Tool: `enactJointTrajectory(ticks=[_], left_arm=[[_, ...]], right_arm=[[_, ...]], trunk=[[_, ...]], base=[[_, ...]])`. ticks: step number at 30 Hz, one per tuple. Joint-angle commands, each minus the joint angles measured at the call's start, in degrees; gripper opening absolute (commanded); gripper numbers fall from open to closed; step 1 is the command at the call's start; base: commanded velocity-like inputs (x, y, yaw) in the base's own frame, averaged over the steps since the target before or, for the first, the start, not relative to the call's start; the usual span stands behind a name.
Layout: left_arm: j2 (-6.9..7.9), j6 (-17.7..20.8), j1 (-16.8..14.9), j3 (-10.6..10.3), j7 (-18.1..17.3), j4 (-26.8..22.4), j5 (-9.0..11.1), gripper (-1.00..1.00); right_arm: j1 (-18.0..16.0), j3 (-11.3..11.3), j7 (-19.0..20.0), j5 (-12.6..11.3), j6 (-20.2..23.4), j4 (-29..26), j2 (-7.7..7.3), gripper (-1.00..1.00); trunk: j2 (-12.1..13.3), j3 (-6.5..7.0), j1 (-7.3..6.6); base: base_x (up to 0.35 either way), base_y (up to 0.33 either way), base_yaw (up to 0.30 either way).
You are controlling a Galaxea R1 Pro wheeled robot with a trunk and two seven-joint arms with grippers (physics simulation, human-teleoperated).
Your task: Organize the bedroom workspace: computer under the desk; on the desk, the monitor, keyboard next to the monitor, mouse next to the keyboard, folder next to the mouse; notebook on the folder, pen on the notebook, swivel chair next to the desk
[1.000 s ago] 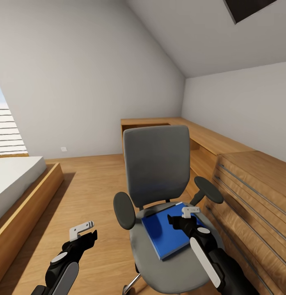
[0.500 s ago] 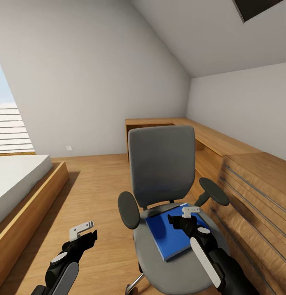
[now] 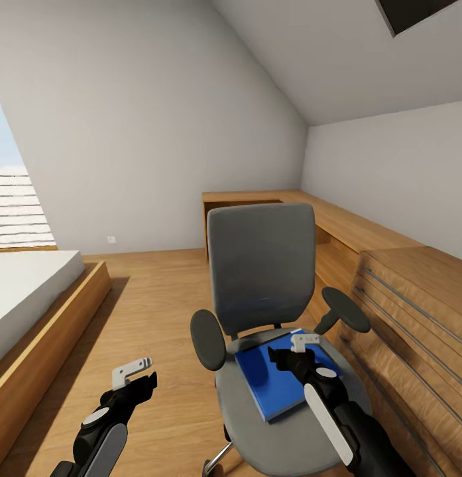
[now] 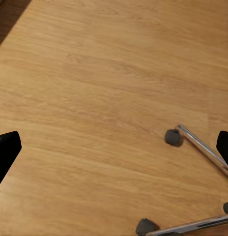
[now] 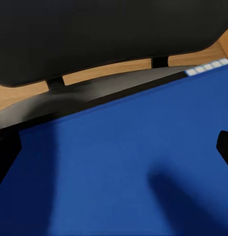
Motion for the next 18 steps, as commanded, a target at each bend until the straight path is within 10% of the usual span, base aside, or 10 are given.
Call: enactJointTrajectory(ticks=[1, 18], left_arm=[[0.07, 0.03, -0.04, -0.06, 0.58, -0.46, 0.57, 1.00], [0.06, -0.02, -0.05, -0.14, 0.57, -1.38, 0.62, 1.00]], right_arm=[[-0.06, -0.03, -0.51, -0.28, 0.01, 0.02, 0.04, 1.00], [-0.16, -0.23, -0.71, 0.12, -2.22, 0.46, 0.24, 1.00]], trunk=[[-0.03, -0.06, -0.01], [-0.03, -0.06, -0.01]], base=[[0.000, 0.000, 0.000], [0.000, 0.000, 0.000]])
